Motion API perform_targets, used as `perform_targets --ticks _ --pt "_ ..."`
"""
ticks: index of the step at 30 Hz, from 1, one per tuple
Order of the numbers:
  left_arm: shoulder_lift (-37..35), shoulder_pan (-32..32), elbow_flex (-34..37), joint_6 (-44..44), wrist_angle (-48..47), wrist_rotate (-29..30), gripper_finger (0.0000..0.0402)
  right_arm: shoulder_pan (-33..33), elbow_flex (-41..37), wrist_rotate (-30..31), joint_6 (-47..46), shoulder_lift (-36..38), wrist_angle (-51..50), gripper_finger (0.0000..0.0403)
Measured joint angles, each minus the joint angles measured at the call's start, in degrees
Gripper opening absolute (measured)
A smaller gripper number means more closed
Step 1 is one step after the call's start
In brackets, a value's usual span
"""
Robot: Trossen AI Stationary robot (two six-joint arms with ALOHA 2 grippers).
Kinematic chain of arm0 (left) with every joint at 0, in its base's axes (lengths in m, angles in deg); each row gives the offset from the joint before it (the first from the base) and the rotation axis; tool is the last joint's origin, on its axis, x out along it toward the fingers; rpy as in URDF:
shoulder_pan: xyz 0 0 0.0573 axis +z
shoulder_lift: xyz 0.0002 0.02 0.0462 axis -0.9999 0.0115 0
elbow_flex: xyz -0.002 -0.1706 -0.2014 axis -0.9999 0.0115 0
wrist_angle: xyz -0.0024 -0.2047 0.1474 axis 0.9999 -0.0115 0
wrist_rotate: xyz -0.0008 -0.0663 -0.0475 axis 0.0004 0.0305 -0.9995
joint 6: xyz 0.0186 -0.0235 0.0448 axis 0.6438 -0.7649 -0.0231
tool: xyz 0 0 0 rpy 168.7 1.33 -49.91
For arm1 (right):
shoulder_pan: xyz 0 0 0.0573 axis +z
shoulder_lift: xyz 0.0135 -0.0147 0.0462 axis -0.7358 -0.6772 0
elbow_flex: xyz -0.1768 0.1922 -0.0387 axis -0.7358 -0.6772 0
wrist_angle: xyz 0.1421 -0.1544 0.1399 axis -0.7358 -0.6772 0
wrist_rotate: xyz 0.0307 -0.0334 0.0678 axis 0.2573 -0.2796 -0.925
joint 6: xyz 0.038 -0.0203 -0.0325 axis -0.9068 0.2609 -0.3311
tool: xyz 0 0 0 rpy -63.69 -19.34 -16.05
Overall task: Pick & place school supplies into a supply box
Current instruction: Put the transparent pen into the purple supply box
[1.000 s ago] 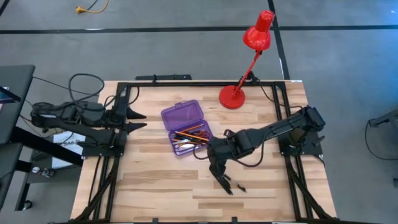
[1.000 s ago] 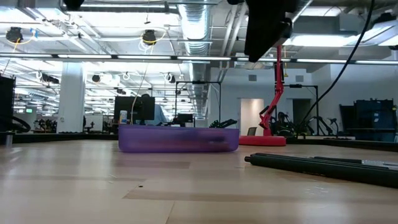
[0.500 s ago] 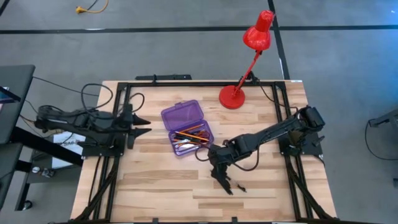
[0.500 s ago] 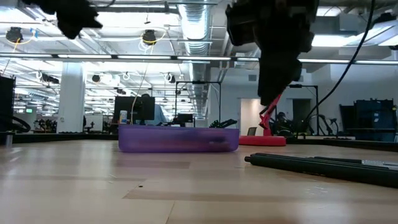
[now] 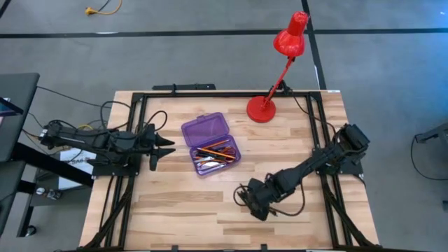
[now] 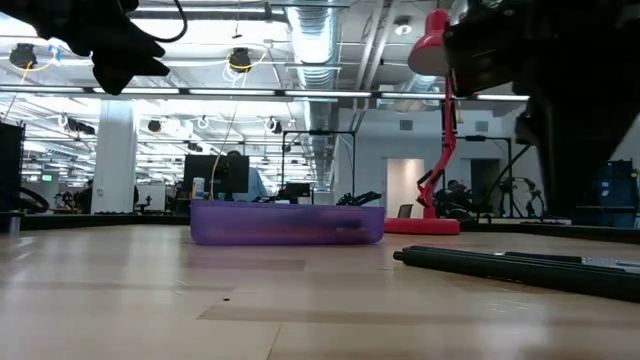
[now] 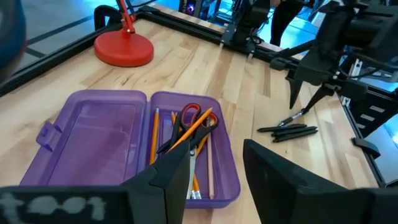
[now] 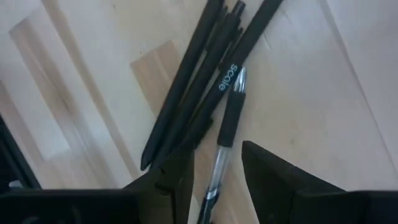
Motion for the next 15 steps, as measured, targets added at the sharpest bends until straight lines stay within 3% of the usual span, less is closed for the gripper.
perform_targets --ticks 10,15 --pt "0.0 0.0 0.0 1.8 1.7 0.1 0.0138 3.3 -0.2 2.1 -6.3 -1.5 -2.3 0.0130" --pt "0.0 0.0 0.0 2.5 2.3 0.2 0.0138 2.5 -0.2 2.0 -6.1 -1.5 -3.1 0.0159"
